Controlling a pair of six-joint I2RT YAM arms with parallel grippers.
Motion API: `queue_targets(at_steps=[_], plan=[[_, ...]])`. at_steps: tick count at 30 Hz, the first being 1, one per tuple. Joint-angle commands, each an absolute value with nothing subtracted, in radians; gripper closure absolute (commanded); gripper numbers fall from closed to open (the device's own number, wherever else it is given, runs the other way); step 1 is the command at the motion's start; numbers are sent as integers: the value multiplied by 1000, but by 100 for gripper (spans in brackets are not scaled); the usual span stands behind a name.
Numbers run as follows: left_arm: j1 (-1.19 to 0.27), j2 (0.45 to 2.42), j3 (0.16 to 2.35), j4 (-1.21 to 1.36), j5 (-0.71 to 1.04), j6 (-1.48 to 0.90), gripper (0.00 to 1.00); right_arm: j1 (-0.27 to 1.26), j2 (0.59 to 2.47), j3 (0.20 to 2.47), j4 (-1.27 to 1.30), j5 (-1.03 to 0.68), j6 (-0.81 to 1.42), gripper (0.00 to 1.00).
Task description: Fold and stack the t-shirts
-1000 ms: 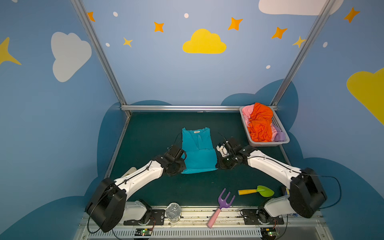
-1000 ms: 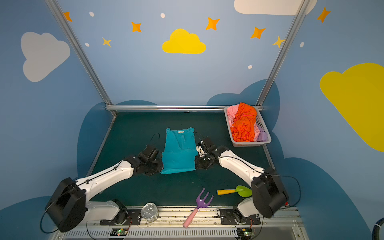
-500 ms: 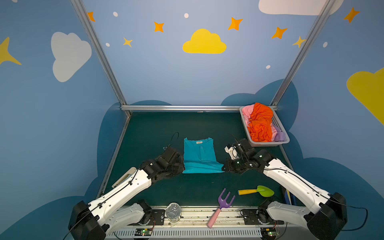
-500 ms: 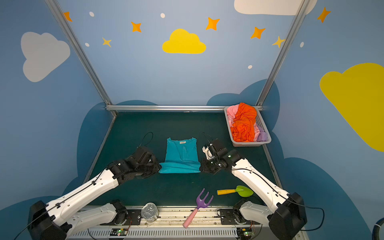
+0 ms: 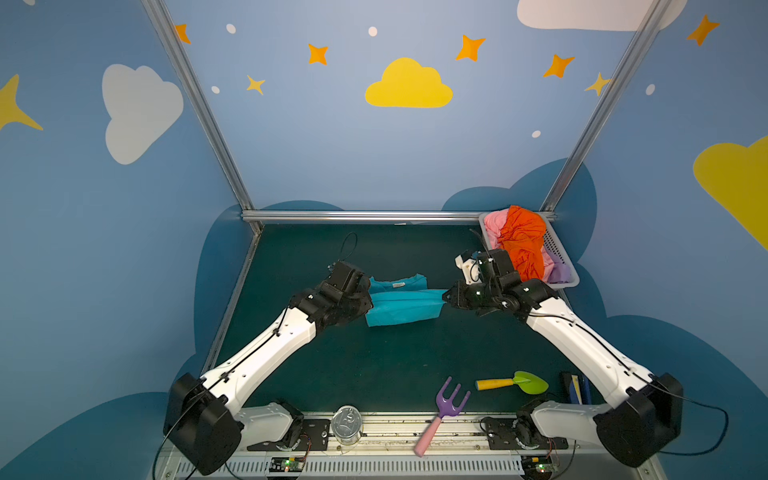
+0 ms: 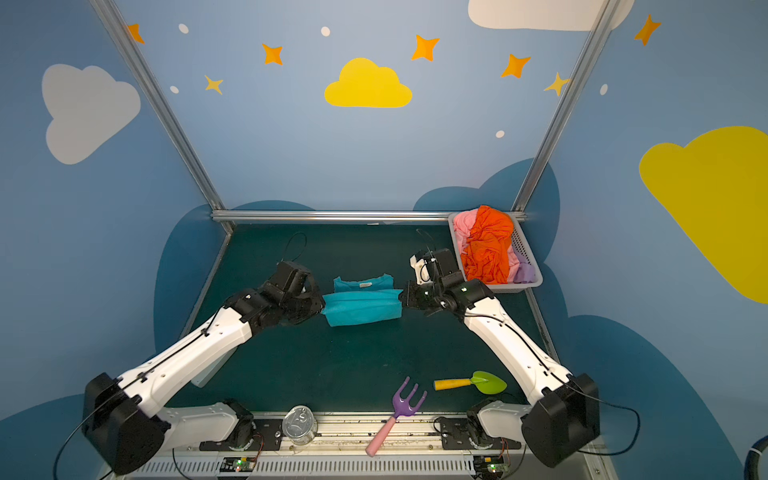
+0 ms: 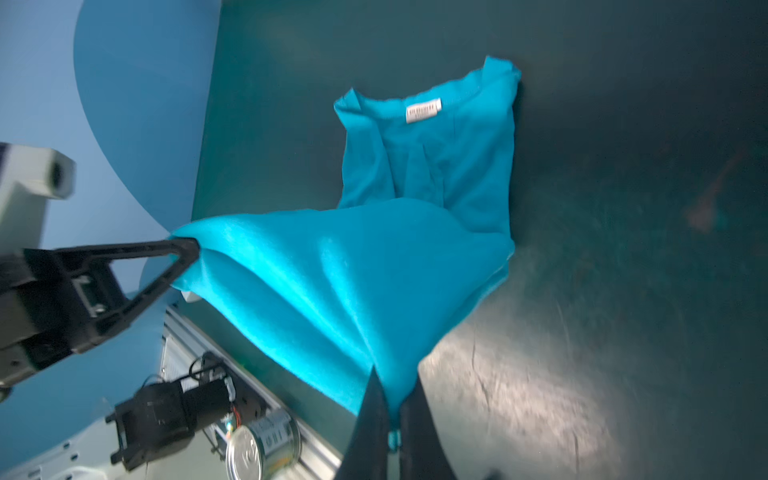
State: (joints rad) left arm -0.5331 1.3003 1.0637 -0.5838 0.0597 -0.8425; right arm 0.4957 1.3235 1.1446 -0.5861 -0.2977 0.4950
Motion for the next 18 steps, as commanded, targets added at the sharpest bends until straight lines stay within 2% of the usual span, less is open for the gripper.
queue_targets(at_steps=[1, 6, 11, 14, 18], plan=[[-465, 1372, 1103, -570, 116, -790, 96, 469, 1420, 1195, -549, -314, 460, 100], [-381, 1518, 1192, -536, 187, -744, 96, 426, 1638, 1340, -602, -405, 480, 100], [-343, 1693, 1325, -546, 312, -707, 96, 390, 1876, 1589, -783, -520, 460, 100], [-346, 1732, 1366, -545, 334, -703, 96, 384, 1896, 1603, -772, -545, 458, 100], [-348, 1692, 1351, -553, 323, -709, 96, 386, 1821, 1547, -744, -523, 458, 100]])
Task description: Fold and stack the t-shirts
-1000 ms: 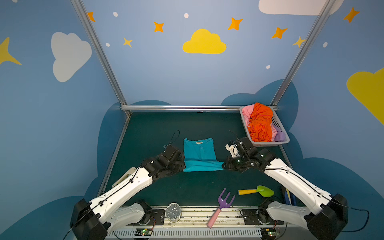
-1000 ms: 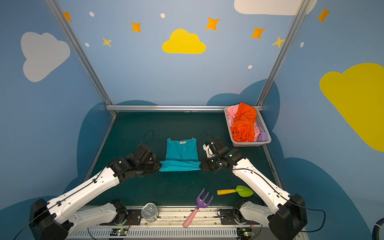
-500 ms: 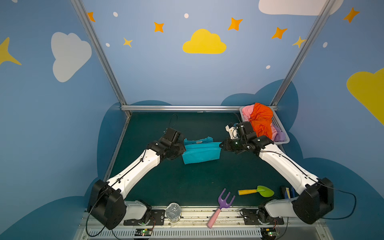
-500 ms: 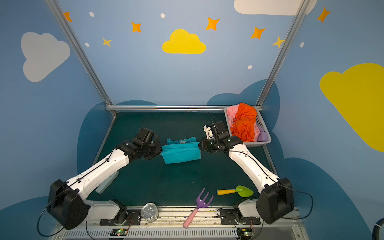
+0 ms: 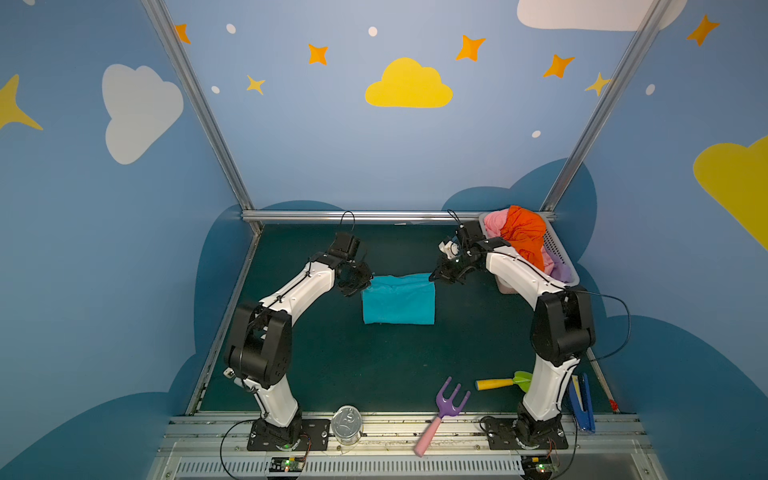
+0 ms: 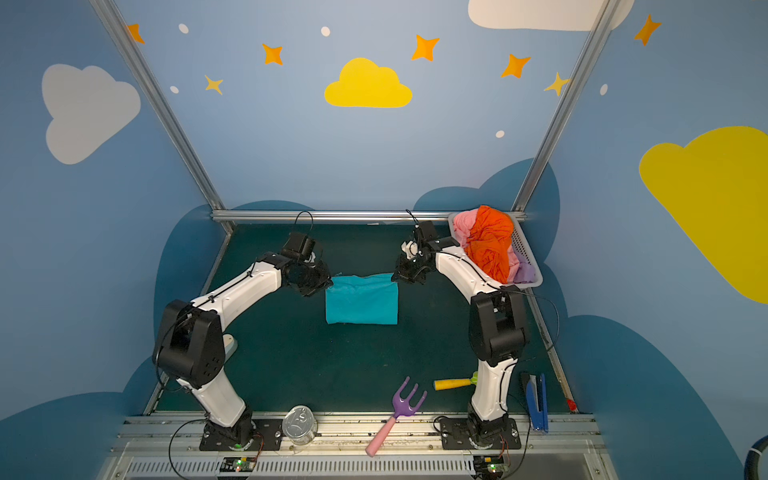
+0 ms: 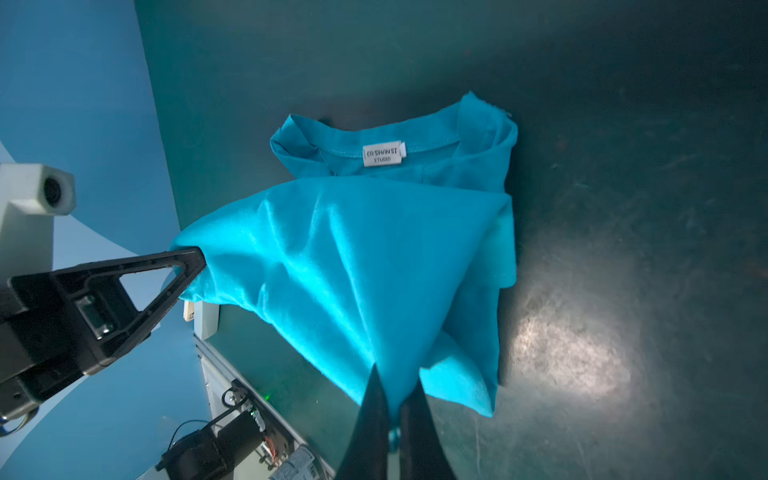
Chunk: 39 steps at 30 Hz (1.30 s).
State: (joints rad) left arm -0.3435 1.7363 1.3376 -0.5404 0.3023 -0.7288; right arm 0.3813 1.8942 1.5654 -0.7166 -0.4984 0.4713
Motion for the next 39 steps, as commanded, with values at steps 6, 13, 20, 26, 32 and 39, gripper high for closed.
queue_targets(at_steps=[6, 13, 20, 26, 32, 39], plan=[[-395, 1511, 1225, -570, 259, -737, 96, 413, 1618, 1383, -709, -490, 464, 100], [-529, 1242, 995, -600, 132, -842, 96, 484, 1310, 1099, -704, -420, 529, 100], [-656, 1052, 768, -583, 71, -1009, 96, 529, 1092, 822, -660, -411, 631, 100], [-681, 1012, 758, -588, 21, -1037, 96, 529, 992, 769, -606, -360, 594, 100], [-665, 1128, 892, -586, -46, -961, 96, 496, 1013, 816, -501, -270, 561, 100], [-520, 1331, 1011, -513, 60, -887, 96, 440, 1283, 972, -451, -325, 512, 100]])
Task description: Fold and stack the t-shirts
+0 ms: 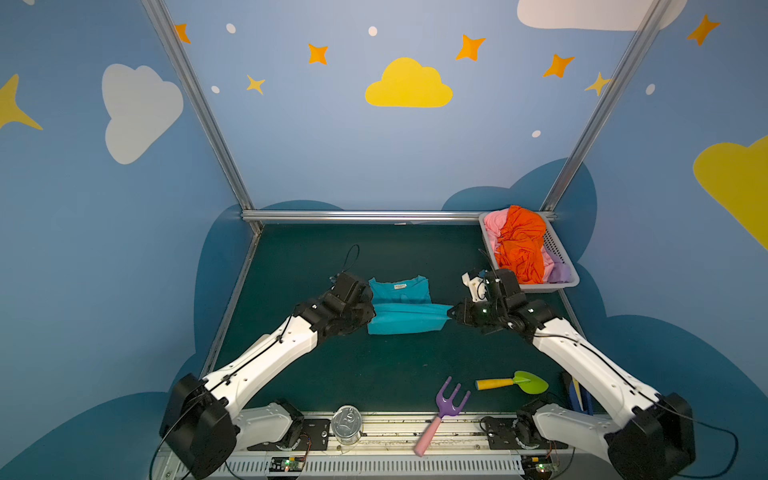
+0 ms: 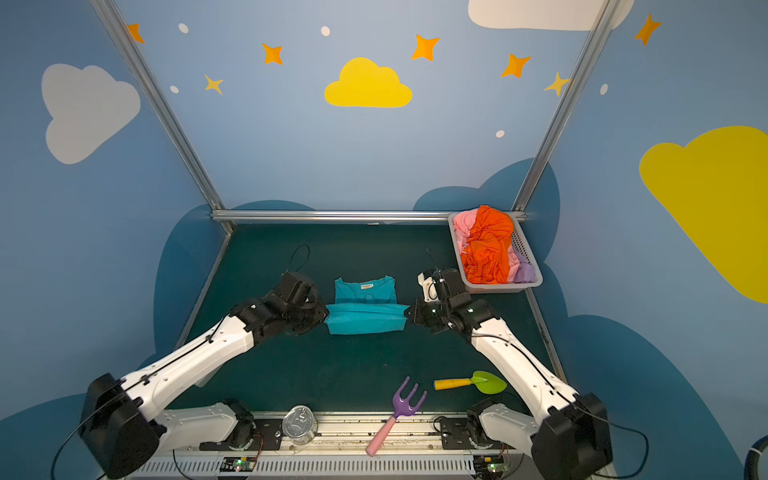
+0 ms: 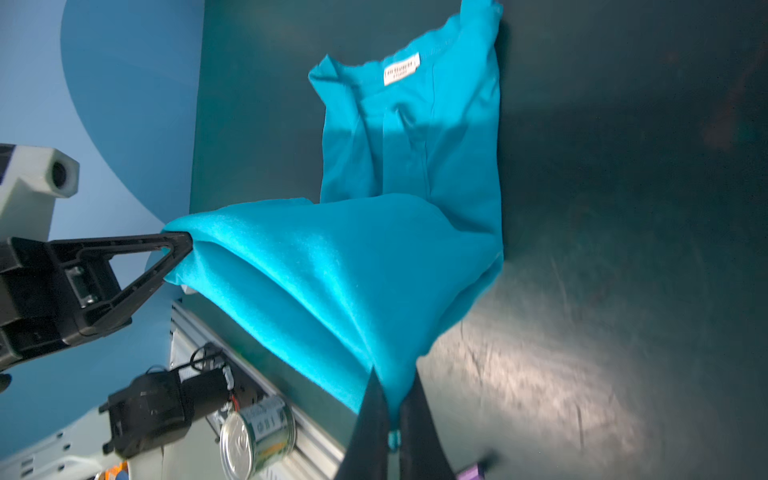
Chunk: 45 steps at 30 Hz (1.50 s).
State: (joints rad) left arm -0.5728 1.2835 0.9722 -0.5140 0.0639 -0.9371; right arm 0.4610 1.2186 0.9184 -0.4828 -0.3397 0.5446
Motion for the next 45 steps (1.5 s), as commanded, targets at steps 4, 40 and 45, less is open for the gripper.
queue_targets(at_steps=[4, 40, 45], plan=[[-444, 1458, 1088, -471, 117, -846, 96, 399, 1474, 1122, -490, -367, 513, 100], [-321, 1839, 1446, -470, 336, -772, 74, 276, 1843, 1508, -538, -461, 497, 94], [-431, 1935, 1493, -510, 339, -743, 85, 364, 1829, 1372, -521, -477, 474, 100]])
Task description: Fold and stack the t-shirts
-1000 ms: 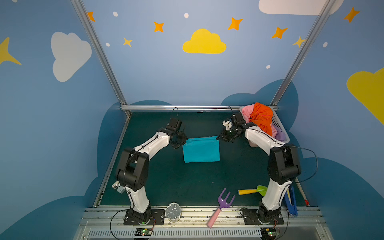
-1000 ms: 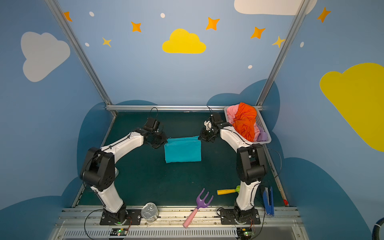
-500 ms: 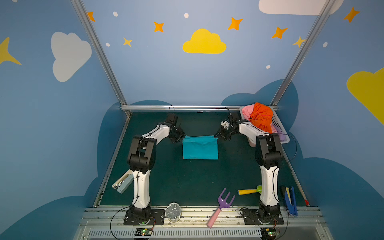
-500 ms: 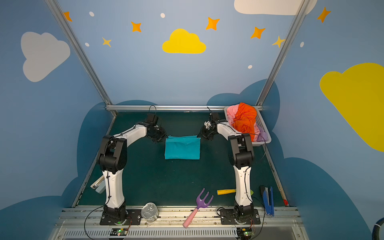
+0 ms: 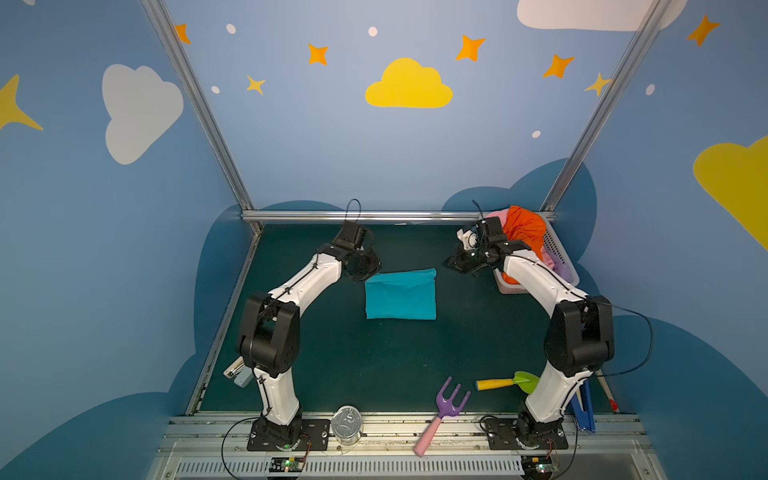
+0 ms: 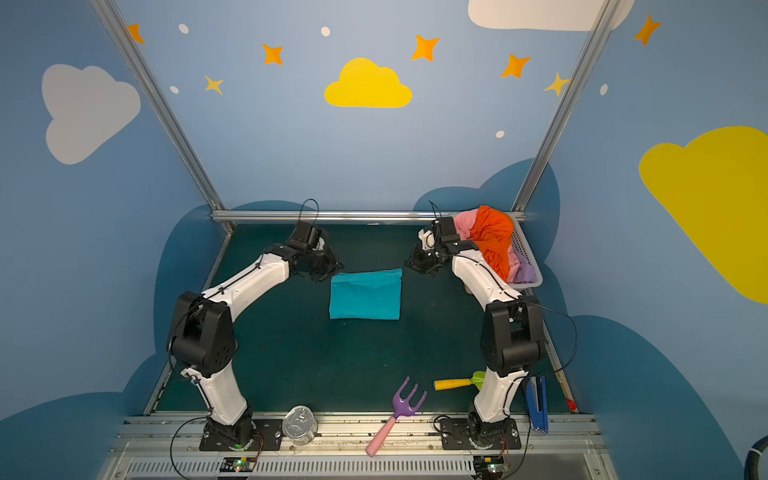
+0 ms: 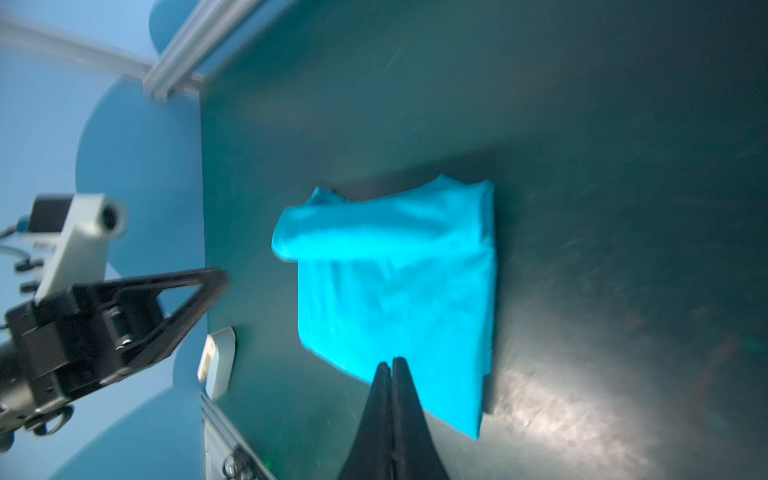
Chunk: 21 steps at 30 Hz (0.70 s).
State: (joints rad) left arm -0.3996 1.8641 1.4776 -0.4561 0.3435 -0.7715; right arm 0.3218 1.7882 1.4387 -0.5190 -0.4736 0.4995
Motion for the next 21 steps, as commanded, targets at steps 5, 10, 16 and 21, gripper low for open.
queue_targets(at_steps=[5, 10, 16, 21], plan=[[-429, 2070, 1578, -526, 351, -743, 87, 388, 1950, 1402, -497, -527, 477, 100], [-388, 2213, 1792, -598, 334, -710, 87, 371, 2128, 1604, -511, -560, 457, 100], [-324, 2405, 2088, -699, 351, -660, 85, 316, 2330, 1849, -498, -571, 451, 100], [-301, 2483, 2102, -679, 426, -648, 81, 267, 2479, 1953, -488, -652, 535, 100]])
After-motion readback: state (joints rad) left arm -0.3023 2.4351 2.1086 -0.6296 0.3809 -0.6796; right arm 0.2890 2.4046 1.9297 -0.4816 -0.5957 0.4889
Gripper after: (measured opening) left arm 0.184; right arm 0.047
